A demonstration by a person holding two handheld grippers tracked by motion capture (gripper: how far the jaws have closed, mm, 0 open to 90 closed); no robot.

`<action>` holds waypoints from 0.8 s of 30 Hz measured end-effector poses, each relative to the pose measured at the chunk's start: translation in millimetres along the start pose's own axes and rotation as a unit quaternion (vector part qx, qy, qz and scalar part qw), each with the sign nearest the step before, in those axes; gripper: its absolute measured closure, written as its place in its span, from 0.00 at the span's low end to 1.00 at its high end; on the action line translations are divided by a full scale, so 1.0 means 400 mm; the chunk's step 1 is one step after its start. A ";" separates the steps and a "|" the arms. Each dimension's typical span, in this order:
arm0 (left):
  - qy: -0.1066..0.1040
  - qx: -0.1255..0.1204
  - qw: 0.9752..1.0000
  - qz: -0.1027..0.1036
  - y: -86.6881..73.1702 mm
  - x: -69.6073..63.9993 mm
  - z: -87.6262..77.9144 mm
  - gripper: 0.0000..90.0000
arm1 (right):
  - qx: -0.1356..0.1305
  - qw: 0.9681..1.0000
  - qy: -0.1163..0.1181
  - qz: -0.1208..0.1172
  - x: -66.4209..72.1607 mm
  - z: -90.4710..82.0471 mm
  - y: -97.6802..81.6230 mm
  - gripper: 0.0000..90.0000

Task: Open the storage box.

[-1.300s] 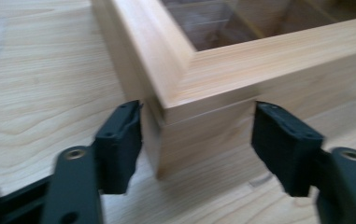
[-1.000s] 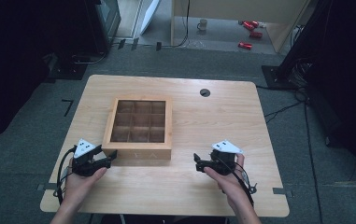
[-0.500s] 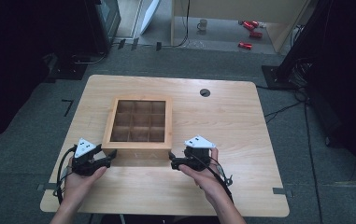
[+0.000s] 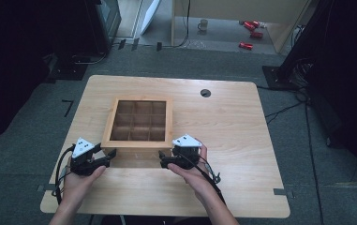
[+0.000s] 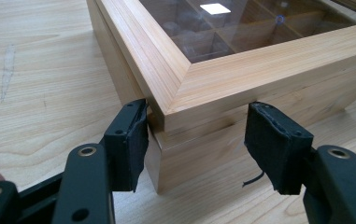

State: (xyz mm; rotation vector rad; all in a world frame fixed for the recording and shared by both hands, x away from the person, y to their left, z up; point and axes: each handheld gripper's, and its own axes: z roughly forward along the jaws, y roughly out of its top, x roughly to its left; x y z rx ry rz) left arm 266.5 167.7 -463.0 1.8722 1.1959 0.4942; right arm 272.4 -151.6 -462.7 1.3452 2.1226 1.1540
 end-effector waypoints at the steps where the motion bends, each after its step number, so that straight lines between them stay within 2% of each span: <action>1: 0.000 0.000 1.000 0.000 0.000 0.000 0.000 0.45 | -0.002 1.000 -0.007 0.000 0.001 0.006 0.001 0.14; 7: -0.005 -0.004 1.000 -0.002 0.003 0.002 -0.003 0.45 | -0.007 1.000 -0.020 0.011 0.004 0.025 0.003 0.15; 13: -0.013 -0.013 1.000 -0.009 0.006 0.005 -0.009 0.45 | -0.020 0.999 -0.026 0.005 0.005 0.022 0.008 0.15; 16: -0.019 -0.017 1.000 -0.009 -0.001 0.008 -0.014 0.41 | -0.017 0.999 -0.032 -0.009 0.008 0.022 0.010 0.15; 19: -0.020 -0.010 1.000 -0.004 -0.017 0.012 -0.016 0.36 | -0.019 0.999 -0.030 -0.015 0.010 0.018 0.015 0.15; 24: -0.014 0.023 1.000 -0.004 -0.061 0.027 -0.008 0.28 | -0.026 0.999 -0.024 -0.020 0.010 0.006 0.037 0.15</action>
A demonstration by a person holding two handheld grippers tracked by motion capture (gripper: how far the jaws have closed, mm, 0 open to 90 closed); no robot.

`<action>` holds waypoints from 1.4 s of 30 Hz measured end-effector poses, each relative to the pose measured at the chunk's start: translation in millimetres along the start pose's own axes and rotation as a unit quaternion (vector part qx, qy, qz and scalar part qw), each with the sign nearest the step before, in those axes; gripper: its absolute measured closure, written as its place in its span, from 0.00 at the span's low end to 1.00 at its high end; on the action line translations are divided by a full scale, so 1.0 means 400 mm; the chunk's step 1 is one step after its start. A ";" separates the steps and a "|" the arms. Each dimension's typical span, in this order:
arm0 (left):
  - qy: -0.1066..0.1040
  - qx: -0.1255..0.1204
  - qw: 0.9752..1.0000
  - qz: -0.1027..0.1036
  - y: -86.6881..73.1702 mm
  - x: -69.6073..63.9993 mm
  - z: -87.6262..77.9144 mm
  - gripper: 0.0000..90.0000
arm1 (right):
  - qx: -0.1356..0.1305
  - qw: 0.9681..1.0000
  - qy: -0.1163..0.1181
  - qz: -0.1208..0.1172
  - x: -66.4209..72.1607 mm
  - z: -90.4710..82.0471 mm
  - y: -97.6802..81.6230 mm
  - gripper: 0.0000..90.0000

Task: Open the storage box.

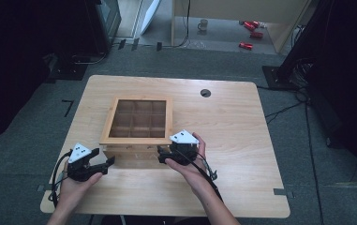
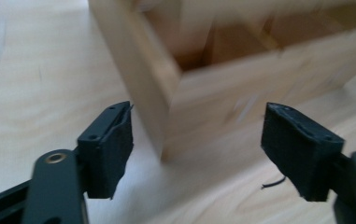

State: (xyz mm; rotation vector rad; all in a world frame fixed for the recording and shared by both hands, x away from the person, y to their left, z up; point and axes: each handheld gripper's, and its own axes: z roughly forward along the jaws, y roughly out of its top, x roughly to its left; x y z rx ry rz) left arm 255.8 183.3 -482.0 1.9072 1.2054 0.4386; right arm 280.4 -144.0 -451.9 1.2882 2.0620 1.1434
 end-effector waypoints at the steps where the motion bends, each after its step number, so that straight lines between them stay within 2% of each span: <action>1: 0.005 0.006 1.000 0.002 -0.012 0.004 0.001 0.27 | -0.001 1.000 0.001 -0.001 0.000 -0.003 0.005 0.15; 3: 0.020 0.018 1.000 0.007 -0.031 0.014 0.004 0.24 | -0.005 1.000 0.001 -0.008 -0.001 -0.008 0.016 0.15; 7: 0.036 0.027 0.999 -0.013 -0.055 0.043 0.001 0.21 | -0.012 1.000 0.003 -0.015 -0.004 -0.019 0.037 0.15; 12: 0.053 0.054 0.997 -0.005 -0.084 0.054 0.010 0.21 | -0.021 0.999 0.007 -0.026 -0.012 -0.028 0.066 0.14; 15: 0.056 0.050 0.997 -0.014 -0.086 0.061 0.010 0.21 | -0.027 0.999 0.009 -0.030 -0.018 -0.034 0.089 0.13; 16: 0.059 0.048 0.997 -0.014 -0.087 0.061 0.011 0.21 | -0.029 0.999 0.010 -0.032 -0.020 -0.037 0.097 0.13; 20: 0.079 0.054 0.995 0.013 -0.089 0.045 0.020 0.19 | -0.041 0.998 0.011 -0.039 -0.028 -0.046 0.134 0.13; 25: 0.083 0.057 0.995 0.018 -0.089 0.041 0.022 0.18 | -0.053 0.997 0.014 -0.058 -0.045 -0.052 0.188 0.11; 29: 0.082 0.056 0.995 0.017 -0.089 0.042 0.021 0.19 | -0.066 0.996 0.019 -0.061 -0.062 -0.049 0.218 0.11; 33: 0.082 0.057 0.995 0.016 -0.089 0.042 0.021 0.19 | -0.080 0.993 0.025 -0.079 -0.080 -0.041 0.240 0.11; 35: 0.081 0.056 0.995 0.016 -0.089 0.043 0.021 0.19 | -0.080 0.993 0.025 -0.080 -0.084 -0.038 0.244 0.11; 36: 0.081 0.056 0.995 0.015 -0.089 0.043 0.021 0.18 | -0.082 0.993 0.029 -0.076 -0.095 -0.026 0.254 0.13; 42: 0.077 0.055 0.995 0.012 -0.088 0.045 0.021 0.19 | -0.098 0.991 0.037 -0.081 -0.107 -0.009 0.276 0.21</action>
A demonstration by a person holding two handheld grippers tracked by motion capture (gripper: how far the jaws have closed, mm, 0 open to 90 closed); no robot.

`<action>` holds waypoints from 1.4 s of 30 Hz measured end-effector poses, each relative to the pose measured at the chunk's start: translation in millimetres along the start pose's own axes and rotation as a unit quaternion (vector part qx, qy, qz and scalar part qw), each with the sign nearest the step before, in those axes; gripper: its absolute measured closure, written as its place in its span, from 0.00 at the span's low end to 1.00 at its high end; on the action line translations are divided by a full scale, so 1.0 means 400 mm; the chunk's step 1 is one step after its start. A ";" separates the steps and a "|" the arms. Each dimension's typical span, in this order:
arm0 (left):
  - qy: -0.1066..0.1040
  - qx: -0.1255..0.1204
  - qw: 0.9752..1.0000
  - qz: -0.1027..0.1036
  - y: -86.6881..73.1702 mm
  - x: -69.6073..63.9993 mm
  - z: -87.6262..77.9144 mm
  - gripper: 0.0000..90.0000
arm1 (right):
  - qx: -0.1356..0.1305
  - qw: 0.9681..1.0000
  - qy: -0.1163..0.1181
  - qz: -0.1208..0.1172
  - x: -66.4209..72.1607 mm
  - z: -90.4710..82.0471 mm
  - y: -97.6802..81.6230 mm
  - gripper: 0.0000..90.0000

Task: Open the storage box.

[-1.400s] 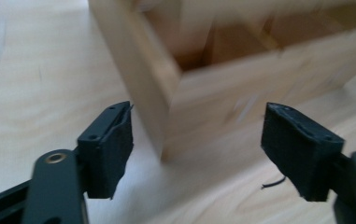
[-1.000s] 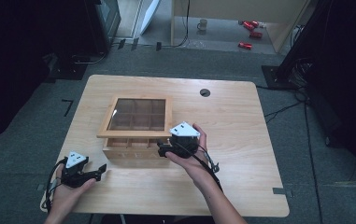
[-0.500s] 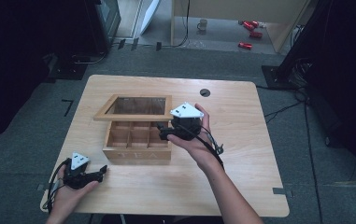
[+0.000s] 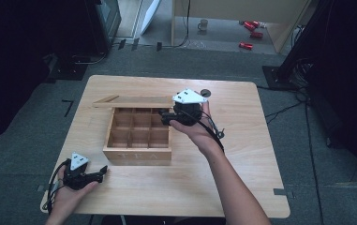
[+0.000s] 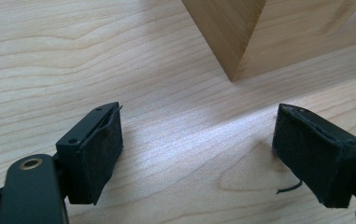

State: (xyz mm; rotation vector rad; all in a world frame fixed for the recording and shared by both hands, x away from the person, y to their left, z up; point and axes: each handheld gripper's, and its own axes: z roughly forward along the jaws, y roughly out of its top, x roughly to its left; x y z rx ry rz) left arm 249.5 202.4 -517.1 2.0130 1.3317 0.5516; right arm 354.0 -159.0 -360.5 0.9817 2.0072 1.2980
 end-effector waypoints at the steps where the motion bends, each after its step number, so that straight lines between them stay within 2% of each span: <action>1: 0.000 0.000 1.000 0.000 0.000 0.000 0.000 0.18 | -0.009 1.000 0.002 -0.003 -0.003 0.002 0.004 0.26; 4: 0.000 0.000 1.000 0.000 0.000 0.000 0.000 0.19 | -0.028 1.000 0.008 -0.005 -0.008 0.005 0.011 0.40; 6: 0.000 0.000 1.000 0.000 0.000 0.000 0.000 0.19 | -0.039 0.999 0.015 0.002 -0.014 0.010 0.016 0.48; 9: 0.001 0.001 1.000 0.001 0.000 0.000 0.000 0.19 | -0.049 0.999 0.018 0.007 -0.023 0.021 0.025 0.52; 14: 0.000 0.001 1.000 0.000 0.000 0.000 0.000 0.19 | -0.049 0.998 0.033 0.013 -0.049 0.037 0.038 0.54; 18: -0.002 0.002 1.000 0.000 0.001 0.001 0.000 0.19 | -0.046 0.998 0.028 -0.017 -0.060 0.055 0.045 0.57; 20: -0.003 0.002 1.000 0.000 0.001 0.001 0.001 0.19 | -0.043 0.998 0.030 -0.023 -0.064 0.064 0.047 0.57; 26: -0.003 0.001 1.000 0.000 0.001 0.002 0.001 0.19 | -0.039 0.999 0.035 -0.009 -0.084 0.092 0.042 0.57; 33: -0.003 0.000 1.000 0.000 0.003 0.000 0.003 0.19 | -0.038 0.999 0.030 -0.010 -0.093 0.121 0.029 0.57; 38: -0.003 0.001 1.000 0.001 0.003 0.000 0.002 0.19 | -0.045 0.998 0.031 0.011 -0.111 0.145 0.026 0.56; 42: -0.004 0.000 1.000 0.000 0.003 0.000 0.003 0.19 | -0.059 0.997 0.044 0.032 -0.132 0.161 0.024 0.56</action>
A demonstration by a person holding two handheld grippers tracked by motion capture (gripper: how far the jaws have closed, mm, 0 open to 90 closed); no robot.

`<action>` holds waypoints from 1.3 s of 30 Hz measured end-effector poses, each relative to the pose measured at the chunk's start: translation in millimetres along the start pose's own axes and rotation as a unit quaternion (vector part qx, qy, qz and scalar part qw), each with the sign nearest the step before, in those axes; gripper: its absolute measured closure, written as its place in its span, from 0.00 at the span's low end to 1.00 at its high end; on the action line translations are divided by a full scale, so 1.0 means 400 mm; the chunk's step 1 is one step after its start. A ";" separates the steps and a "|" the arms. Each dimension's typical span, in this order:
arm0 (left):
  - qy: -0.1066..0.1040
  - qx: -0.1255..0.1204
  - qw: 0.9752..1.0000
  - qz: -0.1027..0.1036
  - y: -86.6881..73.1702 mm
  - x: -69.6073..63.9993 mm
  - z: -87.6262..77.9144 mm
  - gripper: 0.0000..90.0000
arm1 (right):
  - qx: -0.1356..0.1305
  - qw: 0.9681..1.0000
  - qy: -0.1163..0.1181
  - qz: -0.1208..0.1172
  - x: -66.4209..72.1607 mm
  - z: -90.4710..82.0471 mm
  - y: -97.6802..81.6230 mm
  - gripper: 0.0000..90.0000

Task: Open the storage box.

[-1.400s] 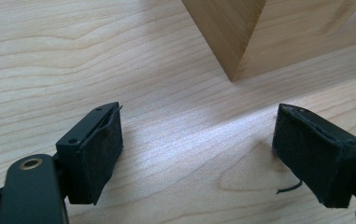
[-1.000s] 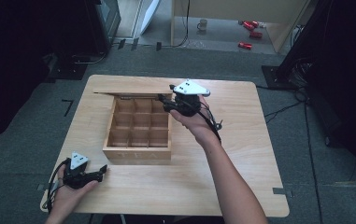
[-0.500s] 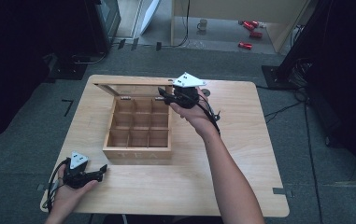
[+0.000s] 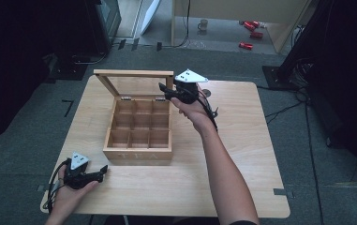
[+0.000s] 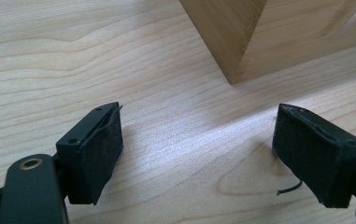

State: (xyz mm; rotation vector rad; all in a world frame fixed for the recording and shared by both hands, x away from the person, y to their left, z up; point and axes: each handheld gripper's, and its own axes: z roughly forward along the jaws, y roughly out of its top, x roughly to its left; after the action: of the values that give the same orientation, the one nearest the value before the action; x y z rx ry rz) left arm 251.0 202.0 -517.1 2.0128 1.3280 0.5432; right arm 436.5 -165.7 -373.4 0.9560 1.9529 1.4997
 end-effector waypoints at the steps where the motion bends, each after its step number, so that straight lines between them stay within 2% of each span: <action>1: -0.001 0.001 1.000 0.001 0.000 0.001 0.000 0.19 | -0.001 1.000 0.004 0.006 -0.005 0.003 -0.001 0.56; 5: -0.001 0.000 1.000 0.000 0.001 0.000 0.001 0.19 | 0.000 1.000 0.005 0.016 -0.018 0.020 -0.004 0.56; 13: -0.001 0.000 1.000 -0.001 0.001 0.001 0.001 0.19 | 0.011 0.999 -0.007 0.036 -0.032 0.054 -0.026 0.55; 16: -0.002 -0.001 1.000 -0.001 0.001 0.001 0.001 0.19 | 0.006 0.998 -0.006 0.058 -0.040 0.063 -0.030 0.54; 24: -0.002 0.000 1.000 -0.001 0.001 -0.001 0.002 0.19 | 0.027 0.997 -0.015 0.076 -0.056 0.100 -0.064 0.53; 30: -0.003 -0.001 1.000 -0.001 0.002 -0.001 0.002 0.19 | 0.019 0.994 -0.025 0.102 -0.065 0.116 -0.067 0.53; 34: -0.003 -0.001 1.000 -0.001 0.002 -0.001 0.002 0.19 | 0.012 0.993 -0.032 0.117 -0.073 0.125 -0.070 0.56; 39: -0.004 -0.001 1.000 -0.001 0.002 0.000 0.003 0.19 | 0.007 0.991 -0.052 0.119 -0.084 0.134 -0.076 0.64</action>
State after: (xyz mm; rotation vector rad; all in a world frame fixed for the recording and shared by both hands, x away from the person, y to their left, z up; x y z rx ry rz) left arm 252.2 201.2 -517.2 2.0093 1.3248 0.5336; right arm 490.3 -163.2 -418.3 1.2853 1.8294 1.5305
